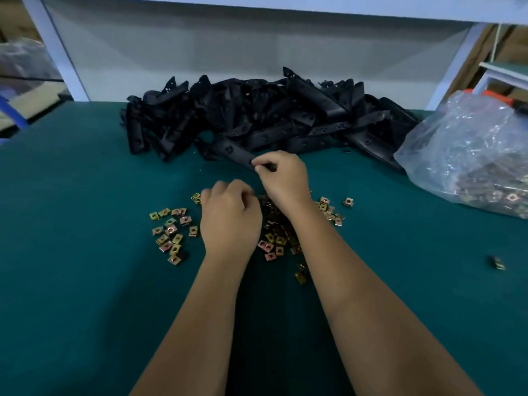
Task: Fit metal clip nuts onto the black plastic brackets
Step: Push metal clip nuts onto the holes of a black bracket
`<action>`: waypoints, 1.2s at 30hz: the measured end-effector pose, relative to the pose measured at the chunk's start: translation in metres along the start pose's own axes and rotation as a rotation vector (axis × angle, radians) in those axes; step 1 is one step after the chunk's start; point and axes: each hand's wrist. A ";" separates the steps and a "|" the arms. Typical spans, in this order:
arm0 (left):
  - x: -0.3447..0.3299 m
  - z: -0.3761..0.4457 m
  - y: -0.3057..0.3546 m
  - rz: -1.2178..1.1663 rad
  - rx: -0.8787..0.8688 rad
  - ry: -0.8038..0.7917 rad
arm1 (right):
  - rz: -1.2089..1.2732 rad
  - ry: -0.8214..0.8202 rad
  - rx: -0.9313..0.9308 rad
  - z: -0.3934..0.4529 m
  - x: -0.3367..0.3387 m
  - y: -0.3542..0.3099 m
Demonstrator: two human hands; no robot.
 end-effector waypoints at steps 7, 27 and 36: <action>0.015 0.013 0.010 -1.019 0.389 -0.225 | 0.235 0.344 0.101 -0.041 0.031 -0.001; 0.021 0.006 0.004 -1.840 0.600 -0.308 | -0.055 0.316 -0.061 -0.069 0.065 0.014; 0.013 0.010 0.002 -1.620 0.533 -0.335 | -0.467 -0.058 -0.135 -0.057 0.058 0.020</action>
Point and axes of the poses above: each hand's wrist, its own z-axis towards the middle knuckle, its own x-axis out of the back of the hand, y = z × x, and after that the axes turned 15 degrees about z, right-handed
